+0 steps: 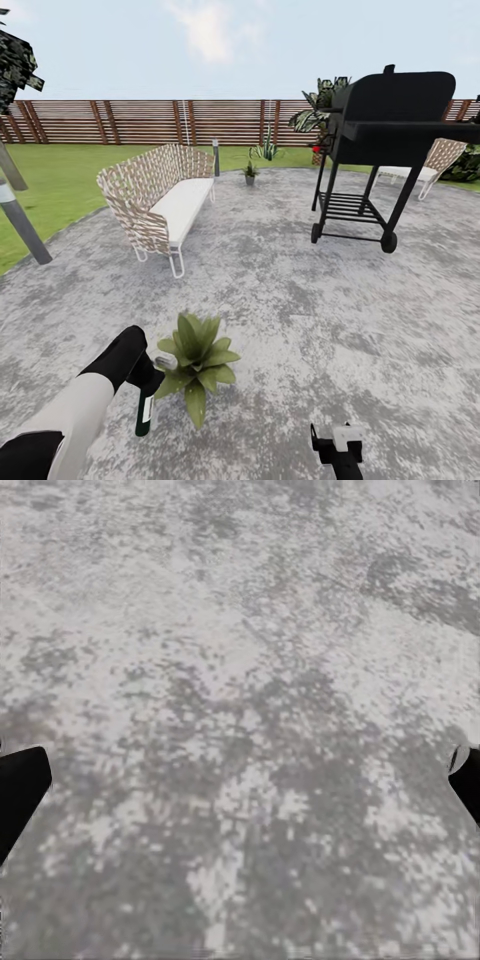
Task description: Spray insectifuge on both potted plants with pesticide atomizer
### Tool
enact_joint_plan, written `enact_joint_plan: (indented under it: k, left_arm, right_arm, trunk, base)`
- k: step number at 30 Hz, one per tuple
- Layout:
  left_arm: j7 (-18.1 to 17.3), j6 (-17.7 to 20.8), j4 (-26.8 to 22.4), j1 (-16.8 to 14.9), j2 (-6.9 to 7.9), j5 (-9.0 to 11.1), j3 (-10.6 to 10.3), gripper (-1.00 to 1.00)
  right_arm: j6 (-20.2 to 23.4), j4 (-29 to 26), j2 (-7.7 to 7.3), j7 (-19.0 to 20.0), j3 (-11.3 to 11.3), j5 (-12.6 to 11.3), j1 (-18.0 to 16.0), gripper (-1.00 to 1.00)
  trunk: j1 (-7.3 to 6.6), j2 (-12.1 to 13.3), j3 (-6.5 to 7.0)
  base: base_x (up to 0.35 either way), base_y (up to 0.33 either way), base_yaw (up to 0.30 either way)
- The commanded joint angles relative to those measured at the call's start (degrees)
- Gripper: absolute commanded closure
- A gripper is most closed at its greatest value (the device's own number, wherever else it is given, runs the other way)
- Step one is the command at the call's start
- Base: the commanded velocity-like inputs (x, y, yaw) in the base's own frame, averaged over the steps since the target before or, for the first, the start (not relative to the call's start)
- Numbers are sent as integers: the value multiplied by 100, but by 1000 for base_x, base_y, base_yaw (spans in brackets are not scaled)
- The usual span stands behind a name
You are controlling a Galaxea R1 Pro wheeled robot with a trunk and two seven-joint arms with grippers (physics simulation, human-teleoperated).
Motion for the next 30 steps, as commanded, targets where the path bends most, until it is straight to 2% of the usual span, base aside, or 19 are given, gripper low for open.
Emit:
enact_joint_plan:
  k: [1, 11, 15, 19, 23, 30]
  left_arm:
    - [-55, 19, -7, -2, -3, -60, 28, 100]
    - [-55, 19, 11, 2, 6, -60, 22, 100]
    - [-55, 7, 238, 7, 30, -68, 28, 100]
    - [-55, -19, 438, 33, 131, -69, 25, 100]
    - [-62, -41, 512, 88, 330, -65, 29, 100]
    - [-64, -67, 648, 219, 368, -69, 20, 100]
  right_arm:
    - [-6, 7, 0, -56, 5, 61, -5, -100]
    - [-7, 5, 0, -64, 1, 52, -4, -100]
    - [-7, 5, 0, -64, 5, 46, -4, -100]
    - [-3, 5, 0, -64, 5, 52, -4, -100]
    - [-5, 5, 0, -64, 5, 52, -6, -100]
    - [-5, 5, 8, -64, 5, 50, -5, -100]
  trunk:
    - [2, -2, -5]
    - [2, -2, -5]
    - [2, -2, -5]
    - [2, -2, -5]
    - [2, -2, -5]
    - [2, -2, -5]
  base:
    - [222, 90, 0]
    - [86, 27, 0]
    - [239, 127, 0]
    - [41, 25, 0]
    - [4, 3, 0]
    - [0, 0, 0]
